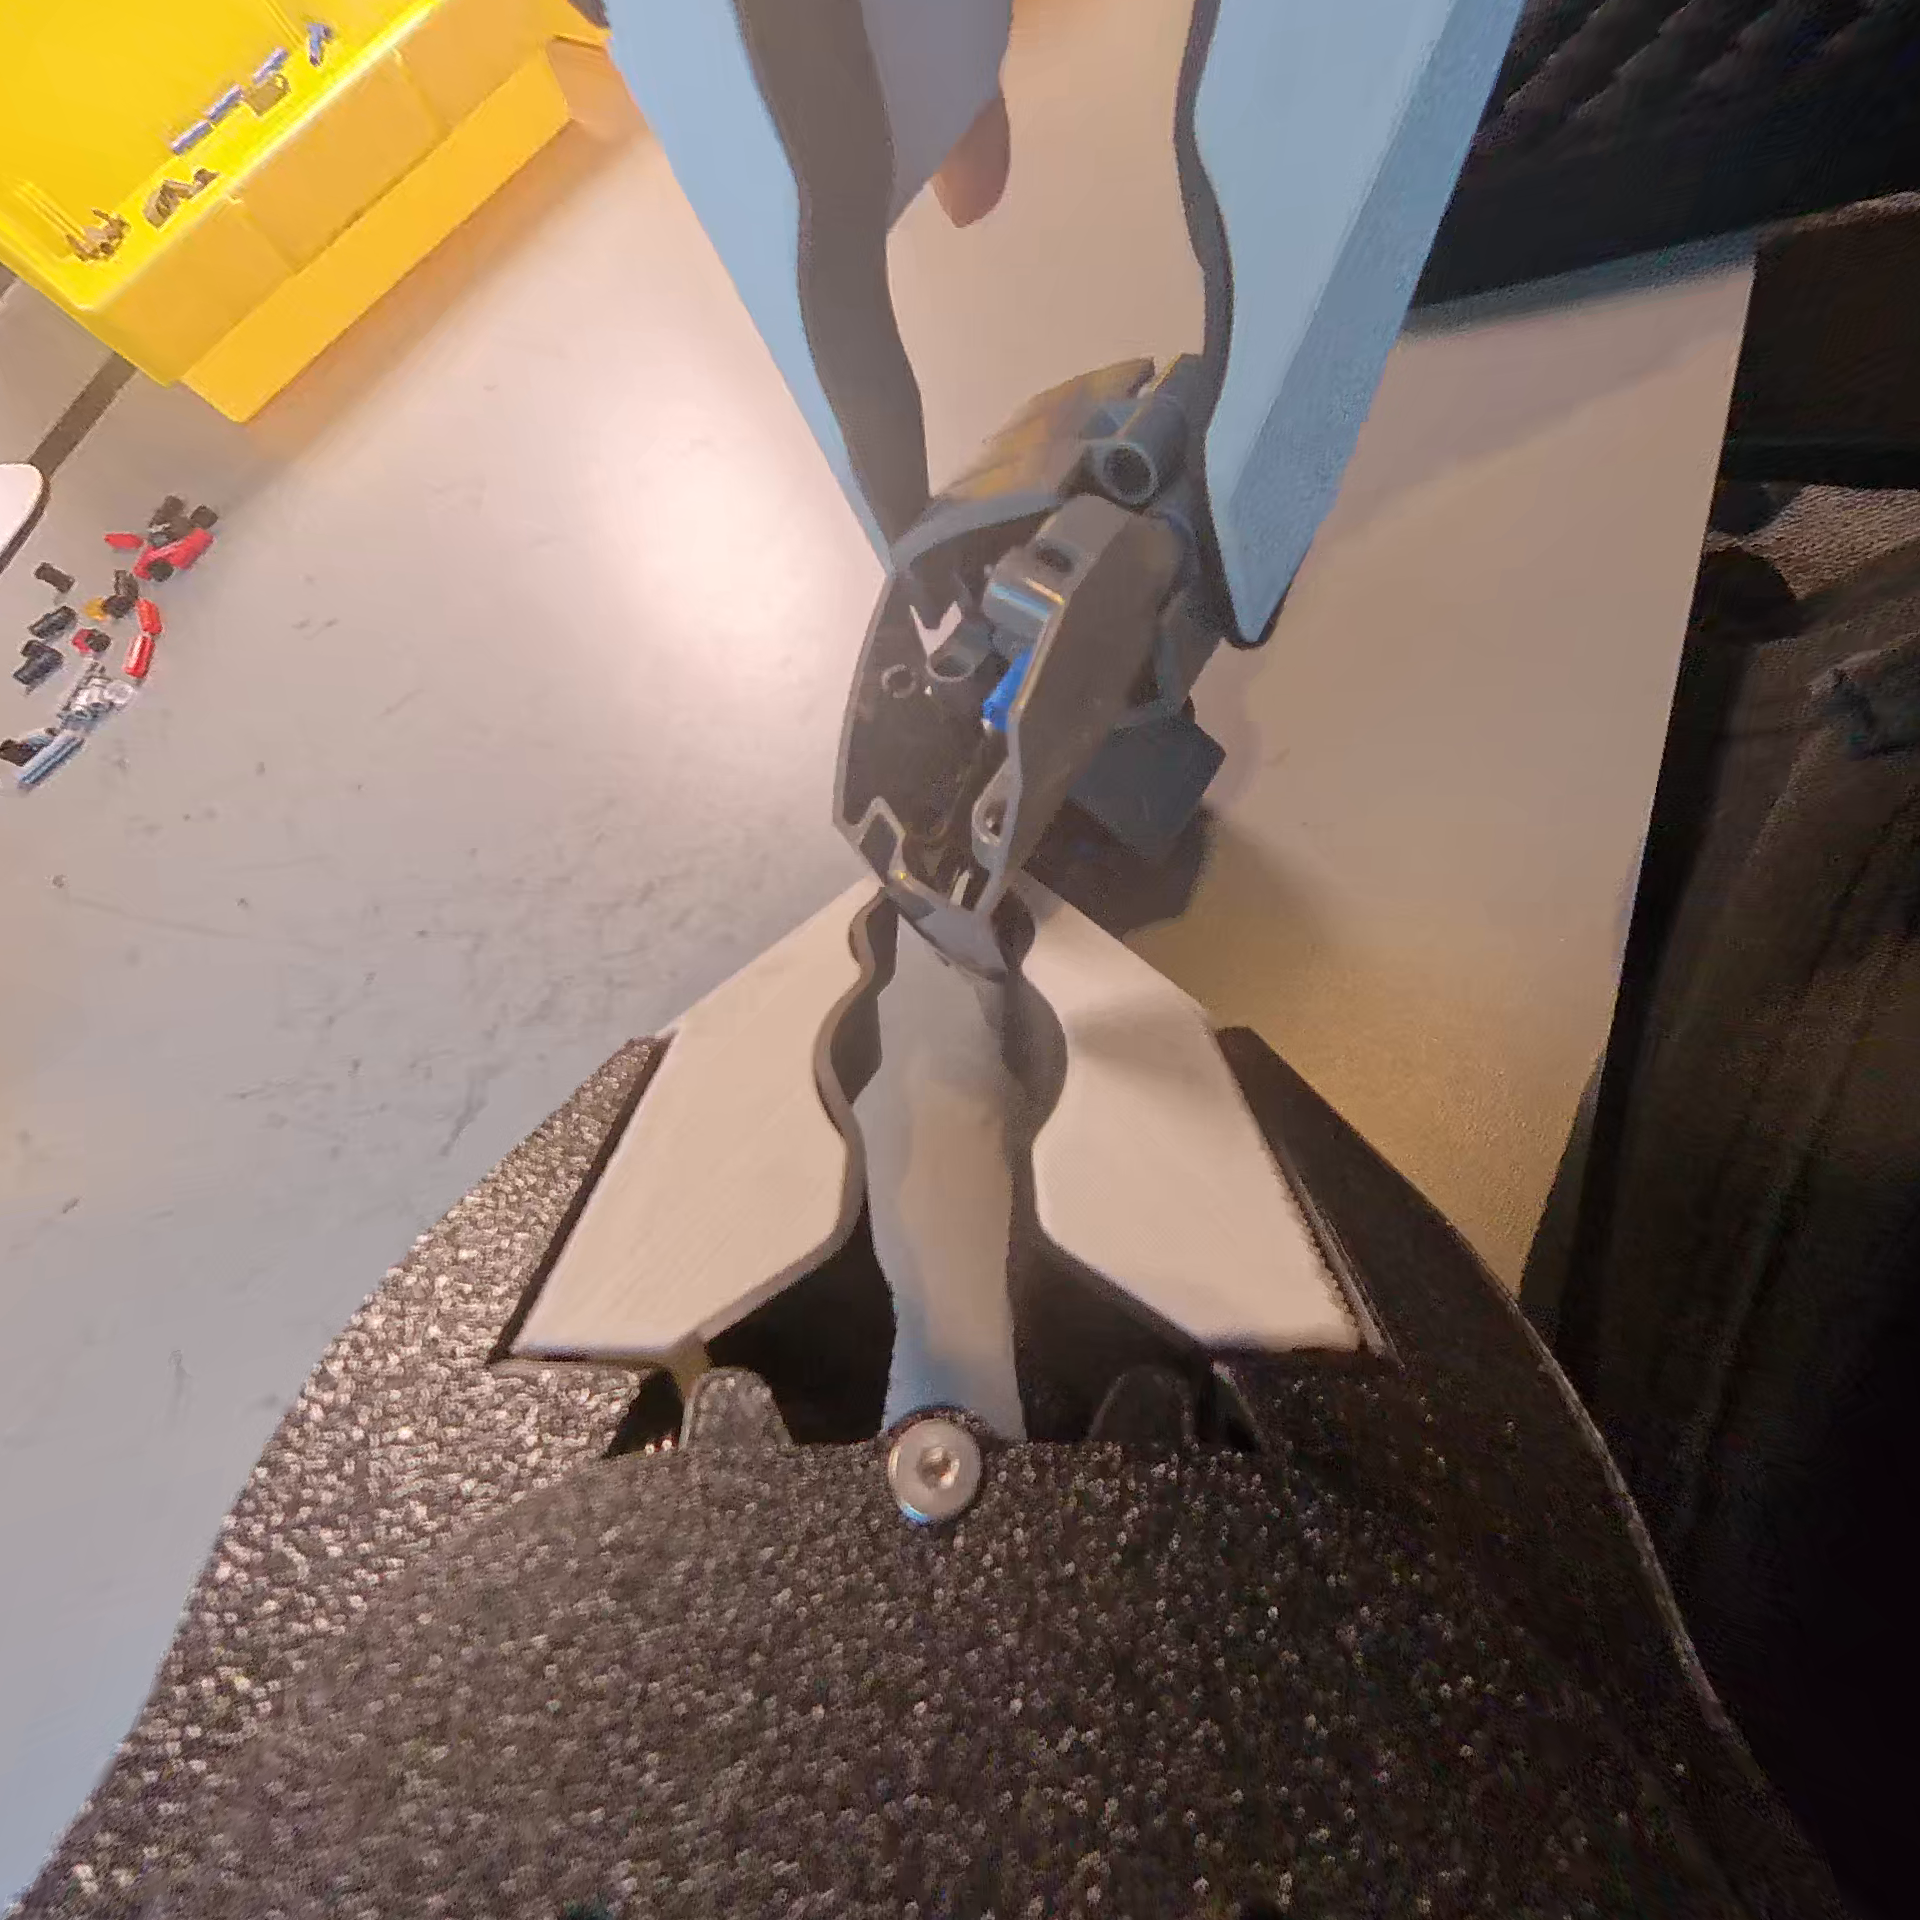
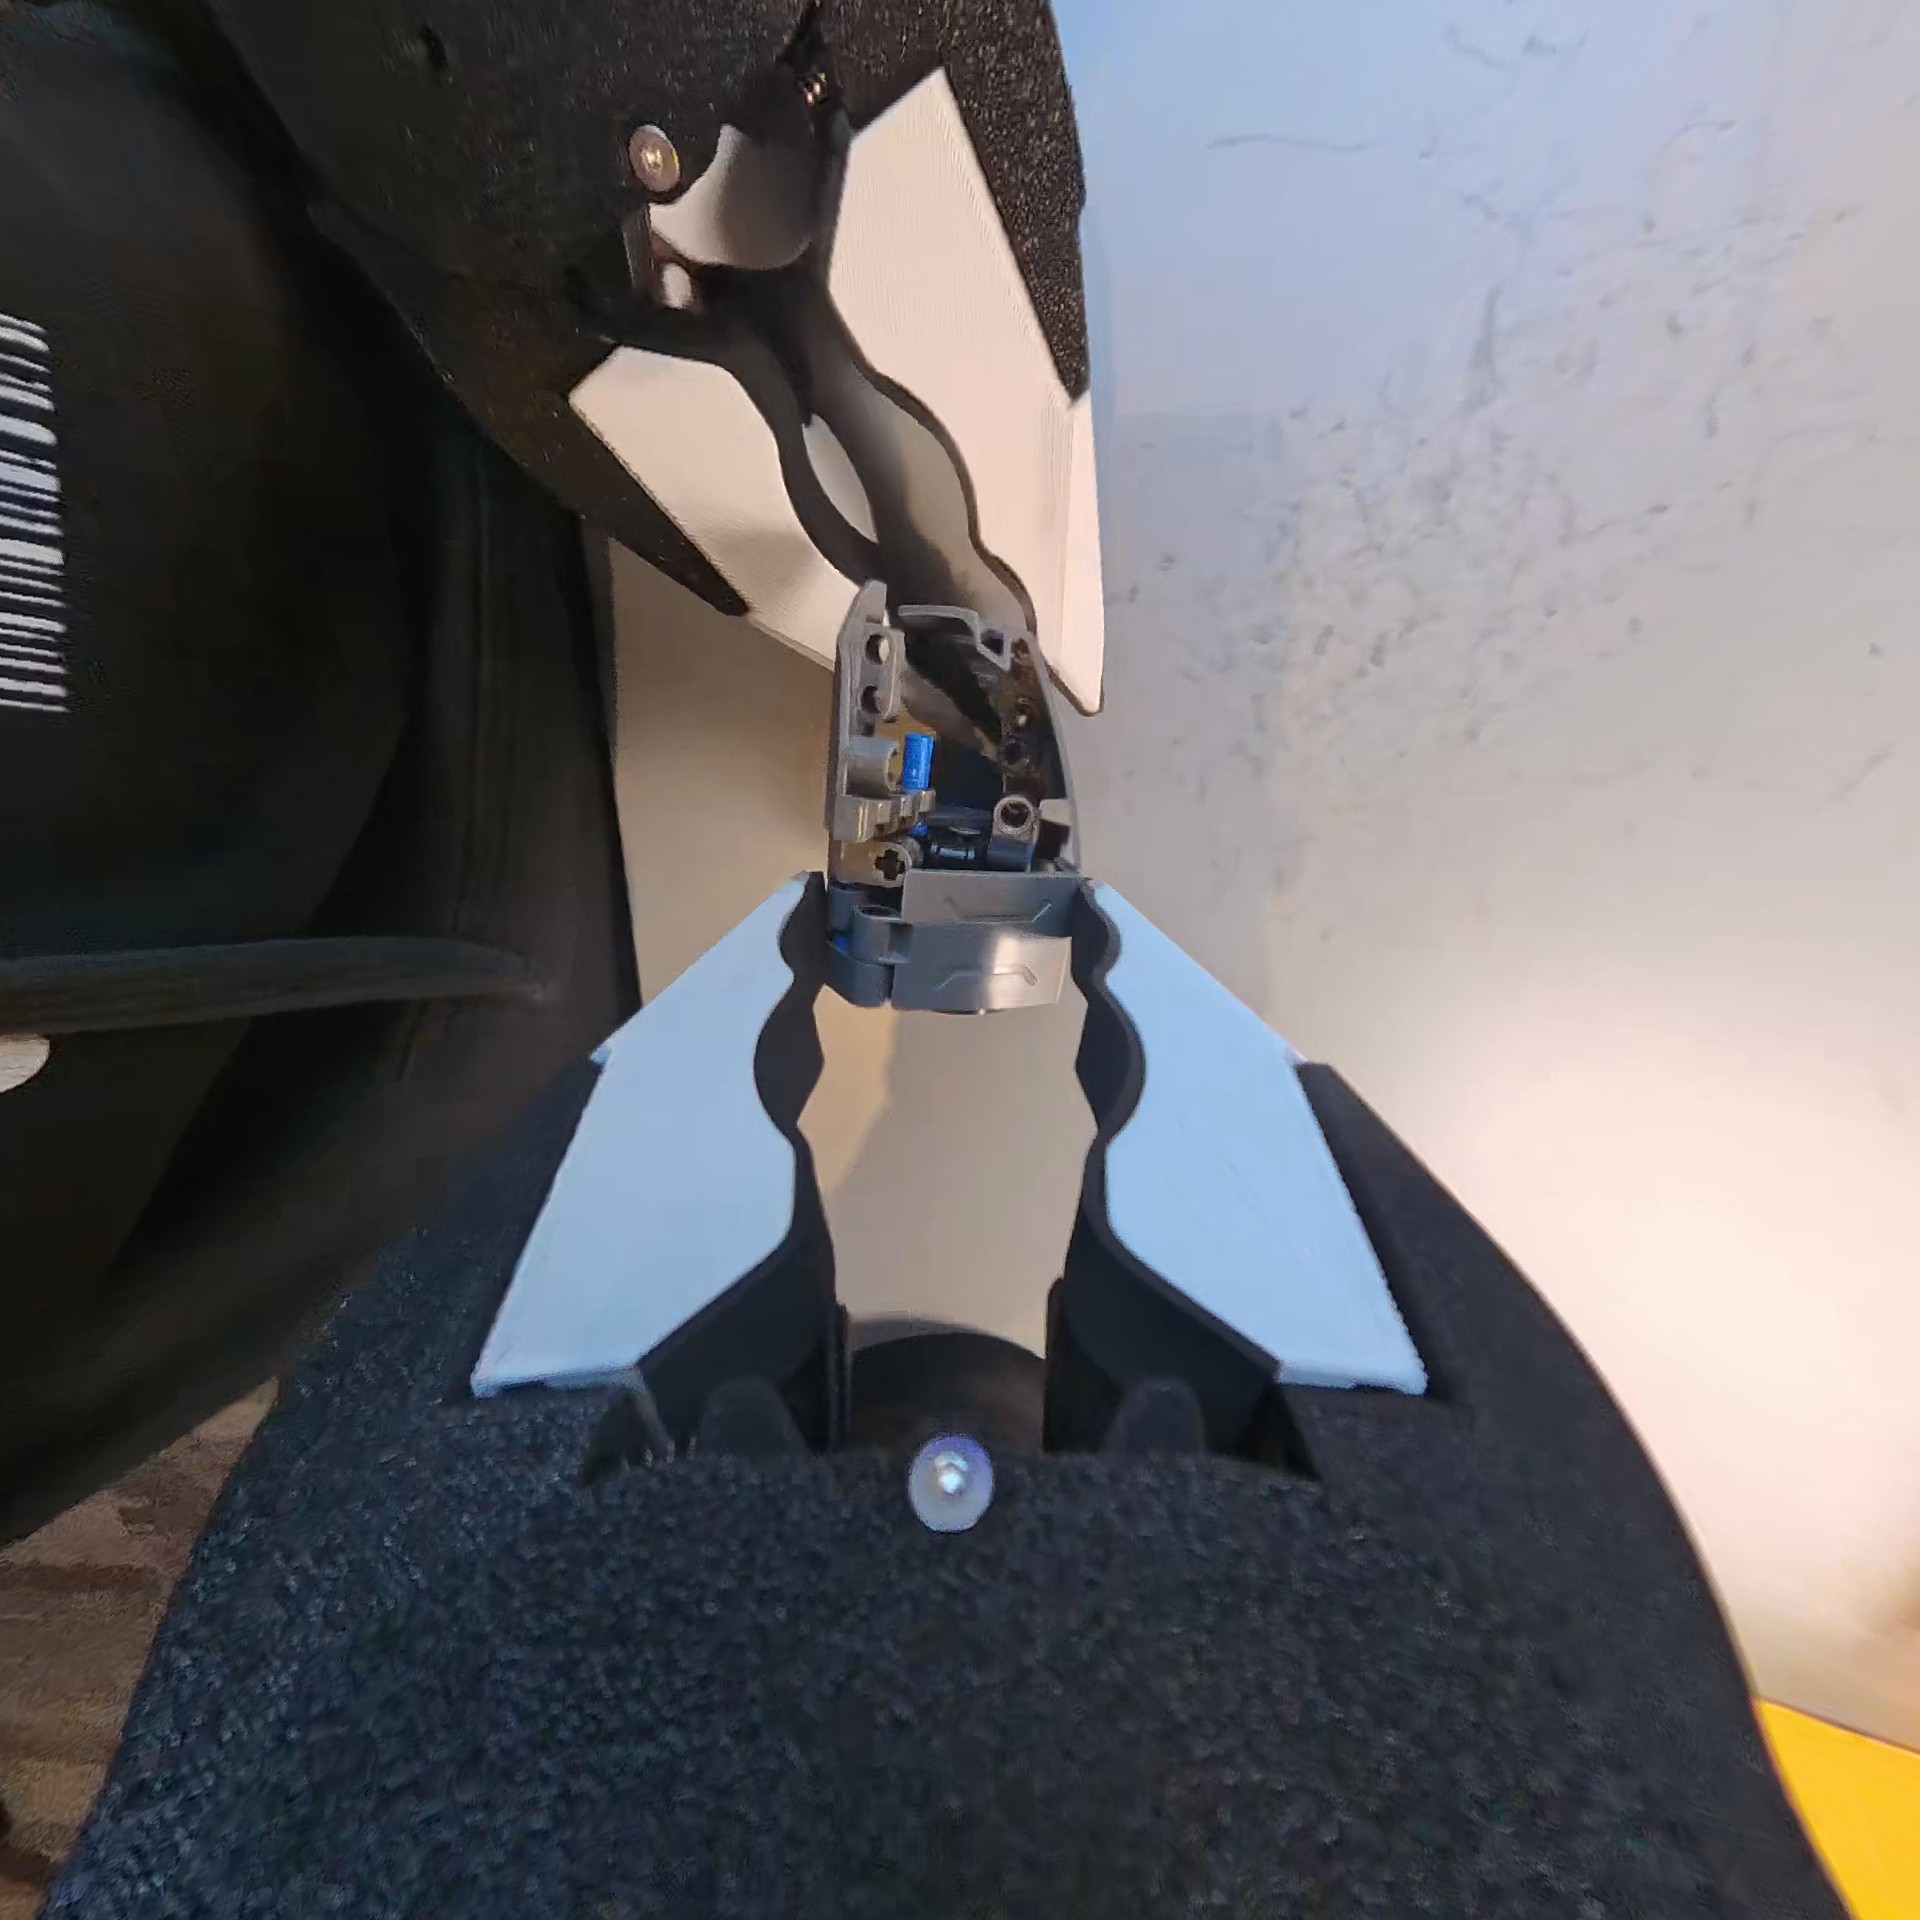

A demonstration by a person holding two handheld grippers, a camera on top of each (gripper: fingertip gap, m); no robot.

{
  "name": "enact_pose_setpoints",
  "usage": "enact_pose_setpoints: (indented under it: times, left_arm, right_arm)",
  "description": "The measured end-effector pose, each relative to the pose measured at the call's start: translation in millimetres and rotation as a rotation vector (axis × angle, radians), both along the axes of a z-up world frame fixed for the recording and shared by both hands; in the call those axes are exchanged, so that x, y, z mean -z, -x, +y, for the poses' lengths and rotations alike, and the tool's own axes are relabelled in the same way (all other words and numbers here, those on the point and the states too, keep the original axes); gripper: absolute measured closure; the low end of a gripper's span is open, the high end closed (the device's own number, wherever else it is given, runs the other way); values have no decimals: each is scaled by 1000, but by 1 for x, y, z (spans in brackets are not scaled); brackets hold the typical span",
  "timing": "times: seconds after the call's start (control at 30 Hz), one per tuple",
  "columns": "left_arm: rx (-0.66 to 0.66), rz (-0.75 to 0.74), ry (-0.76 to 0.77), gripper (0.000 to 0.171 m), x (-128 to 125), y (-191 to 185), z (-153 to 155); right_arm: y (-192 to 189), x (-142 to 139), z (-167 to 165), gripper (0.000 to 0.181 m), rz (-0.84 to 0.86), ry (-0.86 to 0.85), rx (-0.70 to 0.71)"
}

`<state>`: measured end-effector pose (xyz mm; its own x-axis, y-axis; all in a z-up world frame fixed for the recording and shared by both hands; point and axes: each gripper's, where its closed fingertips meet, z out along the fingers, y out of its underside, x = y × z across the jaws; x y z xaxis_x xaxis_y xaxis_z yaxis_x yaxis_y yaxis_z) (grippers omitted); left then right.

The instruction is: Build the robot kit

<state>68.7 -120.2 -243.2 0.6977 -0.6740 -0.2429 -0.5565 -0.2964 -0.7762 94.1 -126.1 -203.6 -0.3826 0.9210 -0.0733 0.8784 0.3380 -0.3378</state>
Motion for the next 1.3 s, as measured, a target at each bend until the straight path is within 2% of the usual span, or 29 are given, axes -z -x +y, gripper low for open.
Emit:
enact_pose_setpoints:
  times: [0.13, 0.4, 0.7, 0.9, 1.1, 1.3]
  left_arm:
    - [37, -49, 43, 154, -1, 2, -3]
    - [26, -6, -2, 152, -2, 2, -3]
    - [7, 3, -18, 152, -3, 3, -3]
    - [-1, 45, -53, 152, -4, 3, -2]
    - [-8, 115, -94, 155, -2, 1, -1]
    - [-12, 52, -53, 153, 0, 2, -2]
  right_arm:
    - [3, 0, 0, 137, -18, -10, -12]
    - [8, -2, 0, 136, -27, 17, 36]
    - [12, -4, 0, 136, 118, 51, 52]
    - [10, -4, 0, 137, 24, 39, 58]
    - [6, 3, -4, 138, -142, 75, 26]
    - [6, 4, -3, 136, -203, 64, -6]
